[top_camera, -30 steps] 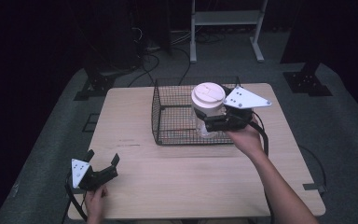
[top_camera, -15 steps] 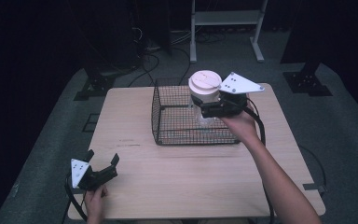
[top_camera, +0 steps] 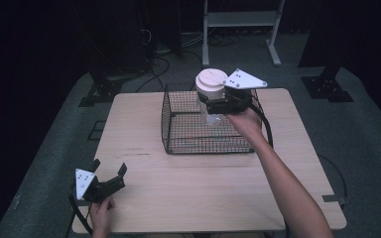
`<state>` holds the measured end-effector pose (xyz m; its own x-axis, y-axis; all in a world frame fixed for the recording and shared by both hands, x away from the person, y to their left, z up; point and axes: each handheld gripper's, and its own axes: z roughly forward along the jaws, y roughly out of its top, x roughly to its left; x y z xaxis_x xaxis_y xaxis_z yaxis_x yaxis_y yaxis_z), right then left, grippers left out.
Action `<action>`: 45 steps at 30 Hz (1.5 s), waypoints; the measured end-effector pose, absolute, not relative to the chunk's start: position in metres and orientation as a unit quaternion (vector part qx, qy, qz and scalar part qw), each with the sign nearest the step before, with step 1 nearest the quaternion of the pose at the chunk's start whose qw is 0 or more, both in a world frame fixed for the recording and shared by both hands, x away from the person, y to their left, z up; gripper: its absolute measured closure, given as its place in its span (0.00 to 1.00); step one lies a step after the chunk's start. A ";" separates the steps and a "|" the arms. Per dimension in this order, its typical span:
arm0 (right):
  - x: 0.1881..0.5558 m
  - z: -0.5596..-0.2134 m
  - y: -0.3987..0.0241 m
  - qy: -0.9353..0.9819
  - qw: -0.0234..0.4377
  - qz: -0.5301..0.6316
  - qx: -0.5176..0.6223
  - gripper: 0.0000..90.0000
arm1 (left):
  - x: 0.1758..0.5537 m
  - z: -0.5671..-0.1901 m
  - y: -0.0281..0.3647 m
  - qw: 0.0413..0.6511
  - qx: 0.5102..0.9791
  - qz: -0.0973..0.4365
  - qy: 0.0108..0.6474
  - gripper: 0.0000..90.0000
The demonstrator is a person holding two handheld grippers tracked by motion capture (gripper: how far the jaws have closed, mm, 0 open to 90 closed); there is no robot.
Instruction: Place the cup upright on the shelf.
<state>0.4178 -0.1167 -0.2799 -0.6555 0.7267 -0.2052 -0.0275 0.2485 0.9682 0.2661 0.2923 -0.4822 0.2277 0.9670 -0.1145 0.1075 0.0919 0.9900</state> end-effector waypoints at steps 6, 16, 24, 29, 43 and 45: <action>0.431 -0.287 -0.112 0.715 0.327 0.564 0.252 0.05 | 0.266 -0.482 0.292 0.555 0.552 0.387 0.487 0.00; 0.451 -0.301 -0.108 0.719 0.323 0.556 0.265 0.05 | 0.266 -0.482 0.292 0.556 0.552 0.386 0.487 0.00; 0.465 -0.315 -0.108 0.720 0.316 0.553 0.273 0.05 | 0.266 -0.482 0.292 0.555 0.554 0.388 0.485 0.00; 0.472 -0.326 -0.105 0.722 0.310 0.554 0.275 0.05 | 0.266 -0.482 0.292 0.555 0.553 0.387 0.486 0.00; 0.489 -0.356 -0.099 0.732 0.294 0.542 0.290 0.05 | 0.266 -0.482 0.292 0.557 0.552 0.386 0.486 0.00; 0.492 -0.360 -0.100 0.735 0.284 0.542 0.292 0.05 | 0.266 -0.482 0.292 0.557 0.552 0.386 0.486 0.00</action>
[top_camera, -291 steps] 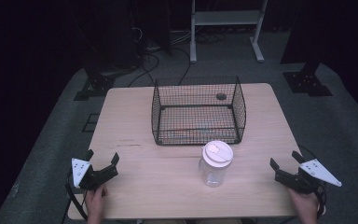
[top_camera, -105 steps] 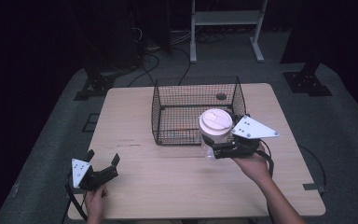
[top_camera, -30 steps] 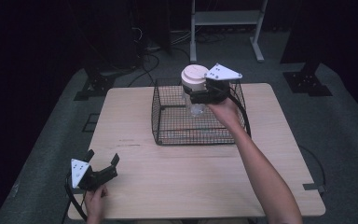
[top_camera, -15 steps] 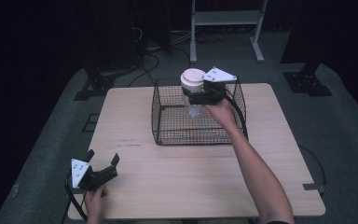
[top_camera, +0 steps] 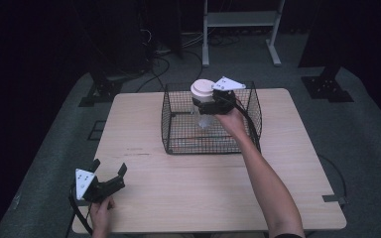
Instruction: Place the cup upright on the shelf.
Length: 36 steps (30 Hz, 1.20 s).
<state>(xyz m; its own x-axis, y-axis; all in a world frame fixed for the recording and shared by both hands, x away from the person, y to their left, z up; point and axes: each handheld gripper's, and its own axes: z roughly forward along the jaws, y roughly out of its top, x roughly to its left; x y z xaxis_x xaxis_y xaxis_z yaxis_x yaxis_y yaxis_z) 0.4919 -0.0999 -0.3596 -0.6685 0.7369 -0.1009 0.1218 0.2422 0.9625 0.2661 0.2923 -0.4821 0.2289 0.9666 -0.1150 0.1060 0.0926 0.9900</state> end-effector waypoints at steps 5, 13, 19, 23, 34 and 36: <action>0.497 -0.368 -0.101 0.742 0.278 0.533 0.298 0.05 | 0.266 -0.482 0.292 0.556 0.551 0.387 0.487 0.00; 0.503 -0.379 -0.101 0.756 0.274 0.513 0.300 0.05 | 0.266 -0.482 0.292 0.556 0.551 0.387 0.487 0.00; 0.504 -0.384 -0.099 0.765 0.270 0.503 0.298 0.05 | 0.266 -0.482 0.292 0.557 0.551 0.387 0.487 0.00; 0.504 -0.386 -0.099 0.771 0.270 0.495 0.295 0.05 | 0.266 -0.482 0.292 0.557 0.551 0.388 0.486 0.00; 0.503 -0.390 -0.103 0.776 0.268 0.492 0.290 0.05 | 0.266 -0.482 0.292 0.556 0.552 0.388 0.485 0.00; 0.502 -0.390 -0.104 0.776 0.270 0.490 0.290 0.04 | 0.266 -0.482 0.292 0.556 0.552 0.389 0.485 0.00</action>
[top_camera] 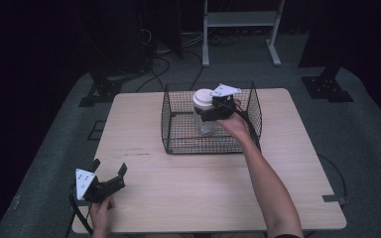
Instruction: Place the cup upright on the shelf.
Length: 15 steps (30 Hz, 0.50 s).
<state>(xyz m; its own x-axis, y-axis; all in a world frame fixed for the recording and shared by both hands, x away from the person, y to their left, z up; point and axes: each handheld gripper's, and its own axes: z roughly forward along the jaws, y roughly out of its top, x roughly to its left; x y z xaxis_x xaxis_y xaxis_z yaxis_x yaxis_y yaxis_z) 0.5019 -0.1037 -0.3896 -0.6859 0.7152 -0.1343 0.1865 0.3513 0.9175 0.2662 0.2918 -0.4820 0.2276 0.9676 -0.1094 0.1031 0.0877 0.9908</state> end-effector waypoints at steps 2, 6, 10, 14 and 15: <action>0.501 -0.389 -0.104 0.776 0.275 0.489 0.289 0.03 | 0.266 -0.482 0.292 0.556 0.552 0.389 0.485 0.00; 0.500 -0.389 -0.106 0.777 0.274 0.488 0.289 0.03 | 0.266 -0.482 0.292 0.555 0.552 0.389 0.485 0.00; 0.499 -0.388 -0.106 0.778 0.278 0.487 0.284 0.03 | 0.266 -0.482 0.292 0.555 0.553 0.389 0.485 0.00; 0.499 -0.389 -0.106 0.776 0.276 0.490 0.285 0.03 | 0.266 -0.482 0.292 0.555 0.553 0.389 0.485 0.00; 0.499 -0.388 -0.106 0.772 0.274 0.497 0.286 0.03 | 0.266 -0.482 0.292 0.555 0.553 0.389 0.485 0.00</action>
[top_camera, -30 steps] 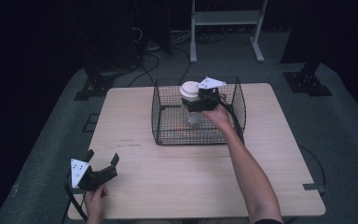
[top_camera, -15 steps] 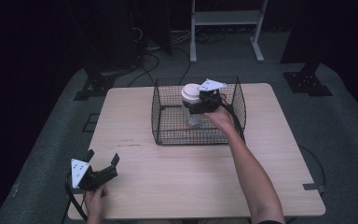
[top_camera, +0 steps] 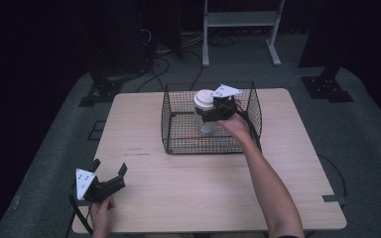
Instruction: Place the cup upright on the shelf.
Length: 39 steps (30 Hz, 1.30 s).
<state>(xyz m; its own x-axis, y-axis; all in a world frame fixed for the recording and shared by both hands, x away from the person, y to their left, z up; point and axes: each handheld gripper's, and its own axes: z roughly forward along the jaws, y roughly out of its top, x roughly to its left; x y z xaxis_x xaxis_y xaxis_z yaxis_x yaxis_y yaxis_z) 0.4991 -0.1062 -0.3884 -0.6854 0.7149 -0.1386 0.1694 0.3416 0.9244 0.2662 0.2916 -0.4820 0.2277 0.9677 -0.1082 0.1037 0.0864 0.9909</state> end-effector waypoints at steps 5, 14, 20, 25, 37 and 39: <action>0.499 -0.386 -0.106 0.769 0.275 0.501 0.284 0.02 | 0.266 -0.482 0.292 0.555 0.553 0.389 0.485 0.00; 0.497 -0.375 -0.107 0.757 0.276 0.518 0.287 0.01 | 0.266 -0.482 0.291 0.555 0.553 0.390 0.485 0.00; 0.494 -0.366 -0.110 0.747 0.274 0.532 0.288 0.01 | 0.266 -0.482 0.291 0.554 0.553 0.390 0.485 0.00; 0.488 -0.357 -0.115 0.744 0.277 0.539 0.281 0.01 | 0.267 -0.482 0.292 0.554 0.553 0.389 0.486 0.00; 0.471 -0.341 -0.124 0.738 0.271 0.553 0.275 0.02 | 0.266 -0.482 0.291 0.552 0.555 0.389 0.487 0.00; 0.466 -0.338 -0.125 0.739 0.270 0.555 0.271 0.02 | 0.266 -0.482 0.291 0.551 0.556 0.389 0.486 0.00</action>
